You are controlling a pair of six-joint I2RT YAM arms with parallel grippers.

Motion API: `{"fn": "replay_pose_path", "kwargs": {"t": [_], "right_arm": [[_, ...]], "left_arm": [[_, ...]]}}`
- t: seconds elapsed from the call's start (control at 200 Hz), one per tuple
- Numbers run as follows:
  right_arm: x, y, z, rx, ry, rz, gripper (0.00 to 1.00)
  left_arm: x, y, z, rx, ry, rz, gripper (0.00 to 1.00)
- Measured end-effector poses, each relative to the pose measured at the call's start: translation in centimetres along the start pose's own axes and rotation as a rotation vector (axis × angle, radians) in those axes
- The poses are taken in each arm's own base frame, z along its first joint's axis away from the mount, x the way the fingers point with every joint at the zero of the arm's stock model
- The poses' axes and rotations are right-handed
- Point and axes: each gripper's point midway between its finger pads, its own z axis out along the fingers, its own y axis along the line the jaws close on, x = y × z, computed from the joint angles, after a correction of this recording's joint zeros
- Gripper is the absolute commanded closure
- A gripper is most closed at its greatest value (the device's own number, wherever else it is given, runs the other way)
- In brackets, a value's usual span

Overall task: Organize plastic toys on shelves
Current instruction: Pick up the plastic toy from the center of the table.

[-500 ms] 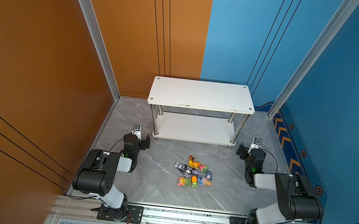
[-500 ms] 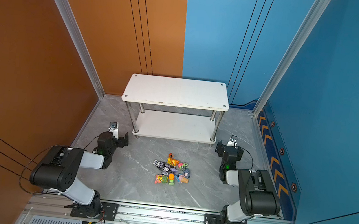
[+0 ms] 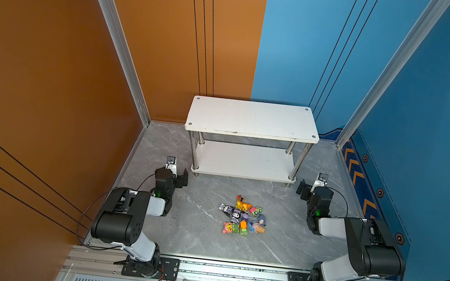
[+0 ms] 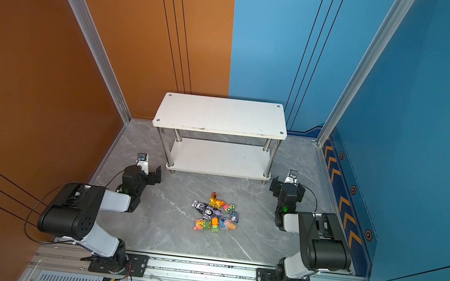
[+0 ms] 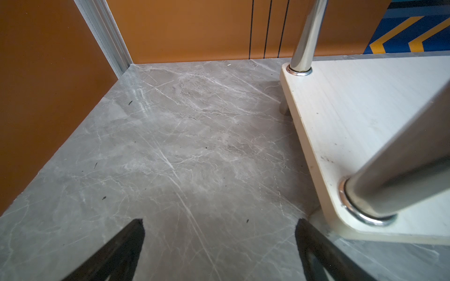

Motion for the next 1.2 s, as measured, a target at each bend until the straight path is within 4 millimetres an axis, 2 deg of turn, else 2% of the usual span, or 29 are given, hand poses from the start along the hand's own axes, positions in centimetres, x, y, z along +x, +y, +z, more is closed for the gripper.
{"fn": "replay_pose_path", "kwargs": {"t": [0.611, 0.711, 0.751, 0.771, 0.821, 0.901, 0.976, 1.066, 1.196], "right_arm": [[0.0, 0.0, 0.0, 0.000, 0.000, 0.000, 0.00], [0.0, 0.1, -0.3, 0.020, 0.039, -0.027, 0.00], [-0.8, 0.3, -0.5, 0.028, 0.057, -0.036, 0.00], [-1.8, 0.5, -0.6, 0.028, 0.060, -0.029, 0.00], [-4.8, 1.0, -0.8, 0.022, 0.036, -0.003, 0.00], [-11.0, 1.7, -2.3, -0.018, -0.063, 0.069, 0.00], [-14.4, 1.9, -4.4, -0.055, -0.118, 0.129, 0.00], [-15.6, 1.7, -6.3, -0.093, -0.128, 0.207, 0.00], [-14.5, 2.4, -7.9, -0.207, -0.058, 0.279, 0.00]], "left_arm": [[0.1, -0.2, -0.2, 0.004, 0.010, 0.013, 0.02], [-2.0, -1.3, -1.5, 0.010, -0.038, 0.044, 0.02], [-3.4, -1.7, -2.4, 0.004, -0.074, 0.052, 0.02], [-4.0, -1.9, -2.9, 0.004, -0.088, 0.055, 0.02], [-5.5, -2.2, -3.9, 0.003, -0.125, 0.051, 0.02], [-7.0, -2.5, -5.5, 0.009, -0.152, 0.024, 0.02], [-7.9, -2.4, -6.7, 0.013, -0.149, -0.021, 0.02], [-8.9, -2.4, -8.0, 0.027, -0.141, -0.075, 0.02], [-10.6, -3.4, -10.3, 0.104, -0.149, -0.152, 0.02]]}}
